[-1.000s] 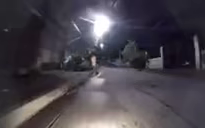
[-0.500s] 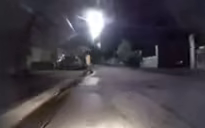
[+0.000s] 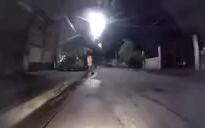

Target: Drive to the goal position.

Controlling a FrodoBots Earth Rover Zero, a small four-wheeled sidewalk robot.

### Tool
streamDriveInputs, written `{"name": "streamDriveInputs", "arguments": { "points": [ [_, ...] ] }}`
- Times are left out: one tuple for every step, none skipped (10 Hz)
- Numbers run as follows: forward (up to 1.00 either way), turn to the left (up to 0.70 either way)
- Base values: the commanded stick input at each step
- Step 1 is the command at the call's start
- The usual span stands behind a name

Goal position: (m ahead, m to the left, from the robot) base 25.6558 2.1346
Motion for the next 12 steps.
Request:
{"name": "streamDriveInputs", "arguments": {
  "points": [
    [0.50, 0.00],
    [0.50, 0.00],
    [0.50, 0.00],
    [0.50, 0.00],
    [0.50, 0.00],
    [0.50, 0.00],
    [0.50, 0.00],
    [0.50, 0.00],
    [0.50, 0.00],
    [0.50, 0.00],
    [0.50, 0.00],
    [0.50, 0.00]
  ]
}}
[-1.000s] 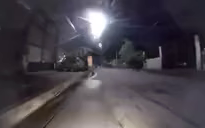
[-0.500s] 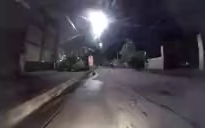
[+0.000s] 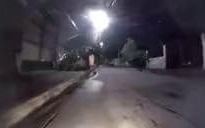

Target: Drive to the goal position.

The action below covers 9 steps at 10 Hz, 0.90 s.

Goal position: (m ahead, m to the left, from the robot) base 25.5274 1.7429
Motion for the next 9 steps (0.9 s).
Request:
{"name": "streamDriveInputs", "arguments": {
  "points": [
    [0.50, 0.00],
    [0.50, 0.00],
    [0.50, 0.00],
    [0.50, 0.00],
    [0.50, 0.00],
    [0.50, 0.00],
    [0.50, 0.00],
    [0.50, 0.00],
    [0.50, 0.00]
  ]
}}
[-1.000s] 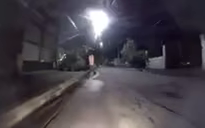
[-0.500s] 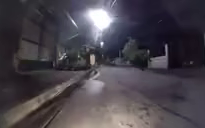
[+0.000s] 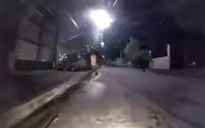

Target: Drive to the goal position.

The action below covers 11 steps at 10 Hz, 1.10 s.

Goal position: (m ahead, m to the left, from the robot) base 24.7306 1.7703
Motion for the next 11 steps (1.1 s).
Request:
{"name": "streamDriveInputs", "arguments": {
  "points": [
    [0.50, 0.00],
    [0.50, 0.00],
    [0.50, 0.00],
    [0.50, -0.18],
    [0.50, -0.45],
    [0.50, -0.50],
    [0.50, -0.50],
    [0.50, -0.50],
    [0.50, -0.39],
    [0.50, 0.00],
    [0.50, 0.00]
  ]
}}
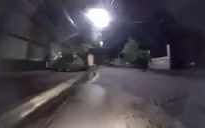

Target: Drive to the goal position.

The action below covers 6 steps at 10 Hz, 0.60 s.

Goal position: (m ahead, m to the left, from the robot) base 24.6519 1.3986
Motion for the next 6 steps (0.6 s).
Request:
{"name": "streamDriveInputs", "arguments": {
  "points": [
    [0.50, 0.00],
    [0.50, 0.00],
    [0.50, 0.00],
    [0.50, 0.00],
    [0.50, 0.00],
    [0.50, 0.00]
  ]
}}
